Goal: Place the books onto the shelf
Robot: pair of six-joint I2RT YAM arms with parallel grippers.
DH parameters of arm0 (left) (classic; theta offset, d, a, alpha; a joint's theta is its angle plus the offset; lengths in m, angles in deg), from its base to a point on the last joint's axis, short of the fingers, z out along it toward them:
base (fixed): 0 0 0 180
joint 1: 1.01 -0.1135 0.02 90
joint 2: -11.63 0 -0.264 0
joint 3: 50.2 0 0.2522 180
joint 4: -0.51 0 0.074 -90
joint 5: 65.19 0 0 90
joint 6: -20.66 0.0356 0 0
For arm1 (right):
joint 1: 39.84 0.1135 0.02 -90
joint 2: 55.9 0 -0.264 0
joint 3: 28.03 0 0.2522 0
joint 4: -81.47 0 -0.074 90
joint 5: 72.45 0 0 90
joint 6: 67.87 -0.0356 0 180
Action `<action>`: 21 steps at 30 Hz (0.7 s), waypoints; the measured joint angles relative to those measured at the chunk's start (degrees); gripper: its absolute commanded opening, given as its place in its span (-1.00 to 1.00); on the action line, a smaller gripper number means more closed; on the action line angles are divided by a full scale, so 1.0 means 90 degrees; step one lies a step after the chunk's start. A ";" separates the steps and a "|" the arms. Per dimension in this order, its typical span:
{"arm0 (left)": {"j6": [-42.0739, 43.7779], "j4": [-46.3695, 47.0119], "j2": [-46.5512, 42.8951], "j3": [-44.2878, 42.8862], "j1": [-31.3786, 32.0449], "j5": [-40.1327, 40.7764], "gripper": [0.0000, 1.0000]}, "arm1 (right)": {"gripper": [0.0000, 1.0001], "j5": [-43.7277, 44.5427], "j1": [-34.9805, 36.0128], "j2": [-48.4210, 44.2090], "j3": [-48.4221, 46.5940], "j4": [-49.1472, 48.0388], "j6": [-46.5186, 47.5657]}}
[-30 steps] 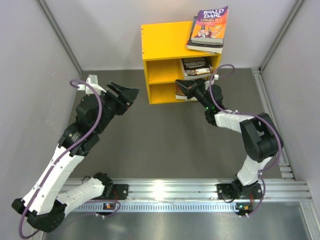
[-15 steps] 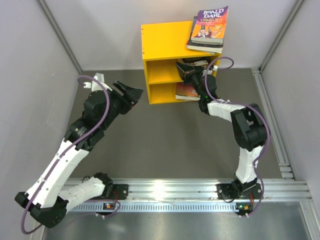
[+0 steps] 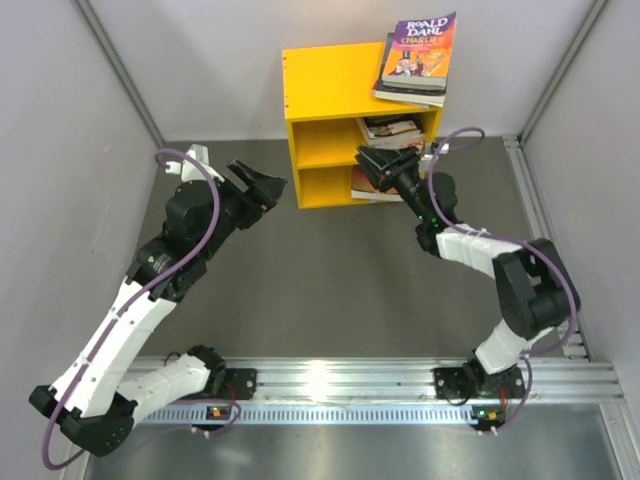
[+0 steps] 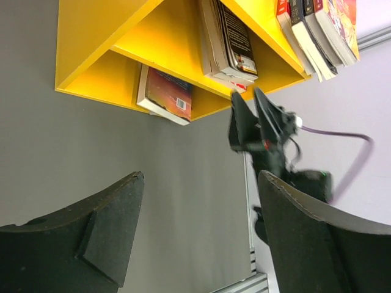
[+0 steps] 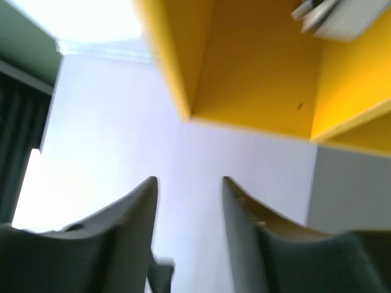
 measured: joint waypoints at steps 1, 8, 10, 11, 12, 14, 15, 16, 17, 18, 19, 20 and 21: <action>0.0046 -0.0007 -0.0002 -0.0010 -0.0005 -0.0002 0.74 | 0.24 -0.0163 0.0015 -0.0362 0.0197 0.0087 0.0155; 0.0478 -0.0369 -0.0107 -0.0012 -0.0029 0.0197 0.96 | 0.63 -0.0976 0.0192 -0.3060 0.0971 0.2455 0.2246; 0.0602 -0.0556 -0.0143 -0.0012 -0.0041 0.0325 0.96 | 0.64 -0.0952 0.0284 -0.3905 0.0971 0.3653 0.3070; 0.0653 -0.0644 -0.0158 -0.0012 -0.0046 0.0376 0.96 | 0.65 -0.0913 0.0313 -0.4291 0.0974 0.4201 0.3378; 0.0702 -0.0714 -0.0163 -0.0012 -0.0053 0.0425 0.96 | 0.68 -0.0828 0.0328 -0.4685 0.0974 0.4743 0.3691; 0.0801 -0.0855 -0.0168 -0.0012 -0.0058 0.0542 0.97 | 0.72 -0.0607 0.0340 -0.5333 0.0974 0.5625 0.4163; 0.0833 -0.0920 -0.0168 -0.0010 -0.0058 0.0619 0.97 | 0.75 -0.0486 0.0342 -0.5637 0.0974 0.6042 0.4369; 0.0867 -0.1001 -0.0165 -0.0007 -0.0058 0.0741 0.96 | 0.80 -0.0357 0.0342 -0.5918 0.0974 0.6407 0.4566; 0.0899 -0.1066 -0.0163 0.0007 -0.0058 0.0882 0.96 | 0.82 -0.0236 0.0342 -0.6161 0.0969 0.6771 0.4731; 0.0930 -0.1166 -0.0163 0.0032 -0.0058 0.1056 0.96 | 0.84 -0.0097 0.0342 -0.6356 0.0950 0.7135 0.4889; 0.0952 -0.1299 -0.0129 0.0041 -0.0058 0.1316 0.96 | 0.85 0.0051 0.0342 -0.6550 0.0925 0.7480 0.5049; 0.0979 -0.1435 -0.0075 0.0041 -0.0058 0.1542 0.95 | 0.85 0.0170 0.0342 -0.6666 0.0882 0.7788 0.5153; 0.1052 -0.1564 0.0007 0.0041 -0.0058 0.1773 0.91 | 0.86 0.0359 0.0342 -0.6761 0.0789 0.8225 0.5299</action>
